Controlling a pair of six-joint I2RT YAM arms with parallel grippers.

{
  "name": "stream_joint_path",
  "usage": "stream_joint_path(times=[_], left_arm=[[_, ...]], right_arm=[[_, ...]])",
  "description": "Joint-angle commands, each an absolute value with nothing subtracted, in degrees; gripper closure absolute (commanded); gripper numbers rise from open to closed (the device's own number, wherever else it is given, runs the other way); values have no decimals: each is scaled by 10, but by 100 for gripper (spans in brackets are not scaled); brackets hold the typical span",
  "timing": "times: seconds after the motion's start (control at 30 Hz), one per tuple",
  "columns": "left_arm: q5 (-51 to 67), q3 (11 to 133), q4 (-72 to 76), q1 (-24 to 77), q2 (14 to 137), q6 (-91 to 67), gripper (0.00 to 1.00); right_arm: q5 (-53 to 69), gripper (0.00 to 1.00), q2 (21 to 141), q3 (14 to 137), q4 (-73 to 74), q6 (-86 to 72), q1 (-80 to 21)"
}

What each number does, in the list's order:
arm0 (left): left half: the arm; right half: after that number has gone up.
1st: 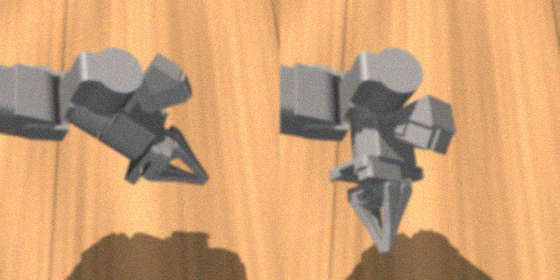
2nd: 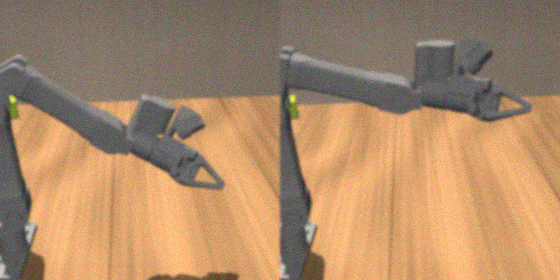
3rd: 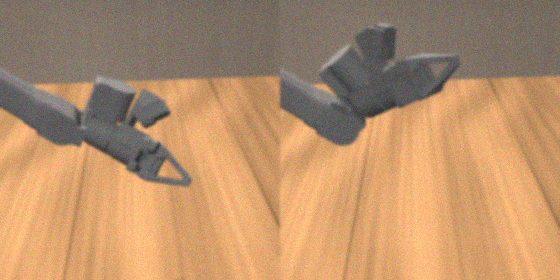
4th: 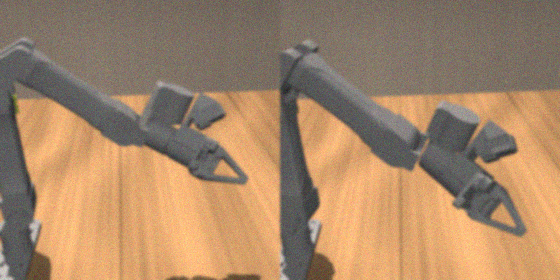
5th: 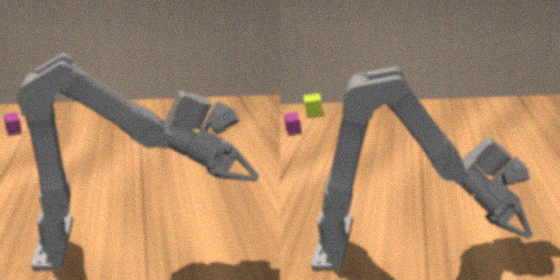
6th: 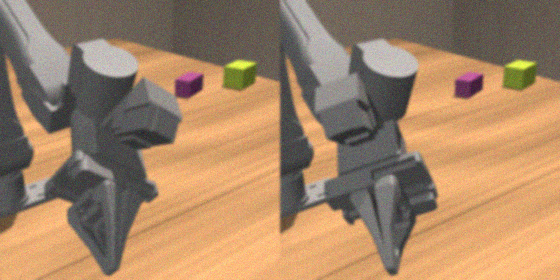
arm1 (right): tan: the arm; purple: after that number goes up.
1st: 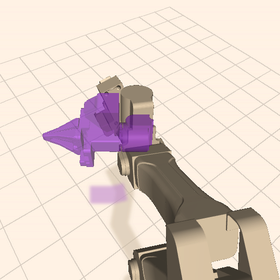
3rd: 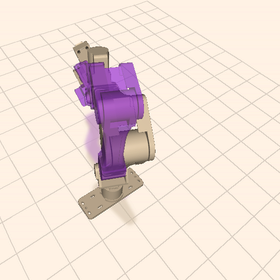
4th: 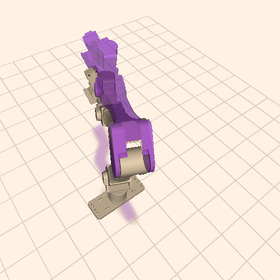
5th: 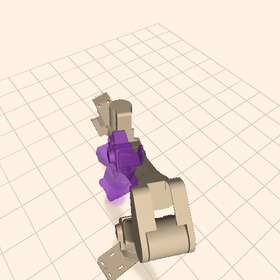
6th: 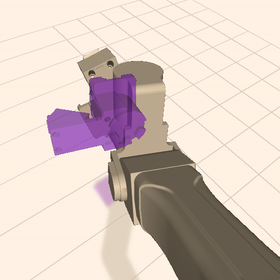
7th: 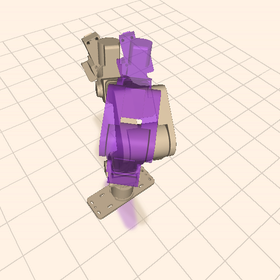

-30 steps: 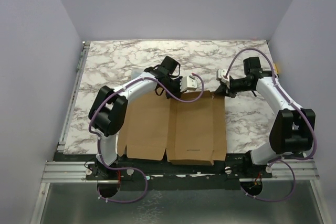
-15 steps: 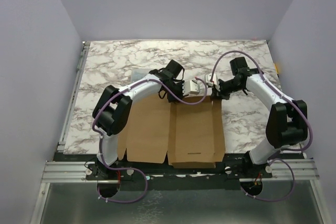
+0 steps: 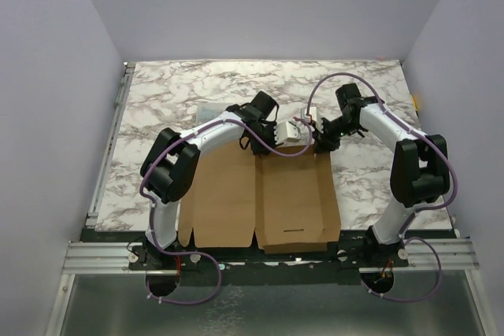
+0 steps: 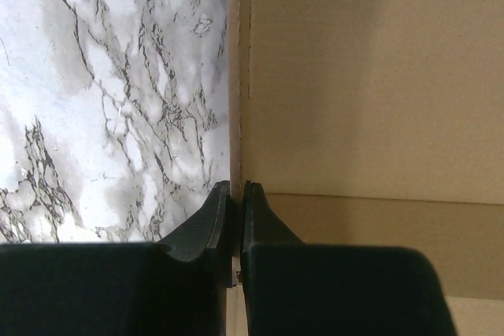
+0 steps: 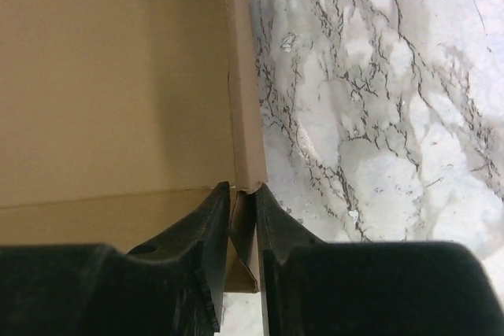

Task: Fold the paper box
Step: Fold the paper box at the center of the board.

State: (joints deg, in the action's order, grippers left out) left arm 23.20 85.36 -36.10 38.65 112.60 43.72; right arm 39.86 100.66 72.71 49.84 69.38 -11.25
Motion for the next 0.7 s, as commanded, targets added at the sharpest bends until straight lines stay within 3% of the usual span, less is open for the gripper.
stream_joint_path(times=[0.0, 0.43, 0.67], left_arm=[[233, 856, -319, 392, 1128, 437, 100], [199, 884, -342, 404, 1143, 417, 100], [196, 890, -349, 408, 1149, 419, 100]], right_arm=[[423, 73, 1014, 734, 522, 650, -111], [523, 41, 995, 728, 482, 600, -43], [631, 38, 990, 751, 503, 622, 37]])
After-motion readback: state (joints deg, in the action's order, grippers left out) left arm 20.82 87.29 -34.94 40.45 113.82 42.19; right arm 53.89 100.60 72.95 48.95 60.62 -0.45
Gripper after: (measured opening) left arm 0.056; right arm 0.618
